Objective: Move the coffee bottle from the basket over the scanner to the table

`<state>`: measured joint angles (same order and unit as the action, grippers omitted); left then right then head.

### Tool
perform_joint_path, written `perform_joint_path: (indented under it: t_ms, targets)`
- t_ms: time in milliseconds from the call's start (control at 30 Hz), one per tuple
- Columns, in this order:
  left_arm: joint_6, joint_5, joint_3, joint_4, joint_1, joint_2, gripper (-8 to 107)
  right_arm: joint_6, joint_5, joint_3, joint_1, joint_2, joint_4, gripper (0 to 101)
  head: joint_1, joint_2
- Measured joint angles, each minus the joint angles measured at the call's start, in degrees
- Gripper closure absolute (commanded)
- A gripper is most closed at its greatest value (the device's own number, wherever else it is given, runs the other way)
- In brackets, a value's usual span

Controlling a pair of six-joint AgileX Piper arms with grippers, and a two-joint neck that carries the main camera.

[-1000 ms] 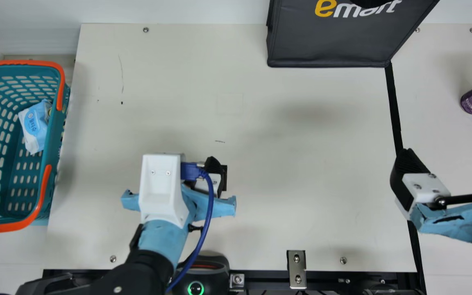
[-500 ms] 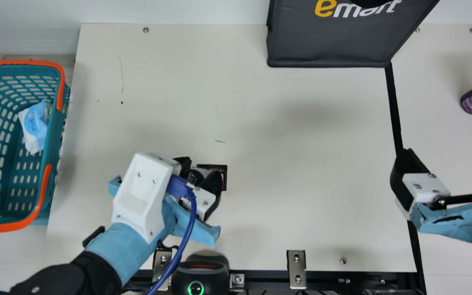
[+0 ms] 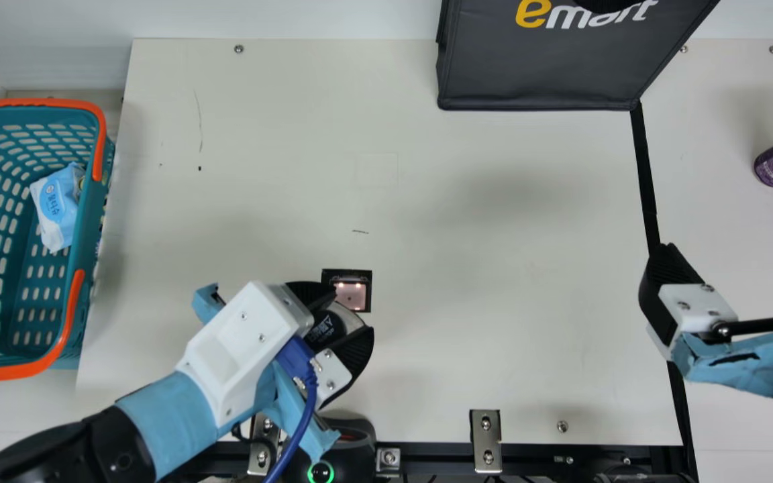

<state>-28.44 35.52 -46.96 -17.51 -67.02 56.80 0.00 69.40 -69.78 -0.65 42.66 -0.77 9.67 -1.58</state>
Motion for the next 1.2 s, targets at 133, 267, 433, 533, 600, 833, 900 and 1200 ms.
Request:
perform_joint_path:
  t_ms: [133, 267, 433, 533, 600, 833, 900, 1200]
  targets:
    - [10.11, 0.16, -0.49, 7.11, 2.96, -0.25, 107, 0.0, 0.0, 0.0, 0.0, 0.0, 0.0, 6, 0.0, -0.09]
    - [21.13, 0.55, -1.11, 14.06, 6.37, -0.16, 107, 0.0, 0.0, 0.0, 0.0, 0.0, 0.0, 6, 0.0, 0.0]
    - [33.45, 1.78, -2.18, 22.88, 10.9, 0.32, 107, 0.0, 0.0, 0.0, 0.0, 0.0, 0.0, 6, -0.09, -0.09]
    - [40.92, 2.86, -2.91, 28.39, 13.77, 0.69, 107, 0.0, 0.0, 0.0, 0.0, 0.0, 0.0, 6, 0.0, 0.0]
    - [46.25, 3.69, -3.34, 32.4, 15.97, 1.06, 107, 0.0, 0.0, 0.0, 0.0, 0.0, 0.0, 6, 0.0, 0.0]
    - [64.32, 8.29, -4.82, 46.51, 24.21, 2.82, 107, 0.0, 0.0, 0.0, 0.0, 0.0, 0.0, 6, -0.09, 0.0]
    - [69.09, 10.11, -5.1, 50.19, 26.71, 3.63, 107, 0.0, 0.0, 0.0, 0.0, 0.0, 0.0, 6, 0.0, 0.0]
    - [90.29, 19.31, -5.72, 64.64, 39.13, 8.21, 107, 0.0, 0.0, 0.0, 0.0, 0.0, 0.0, 6, 0.0, 0.0]
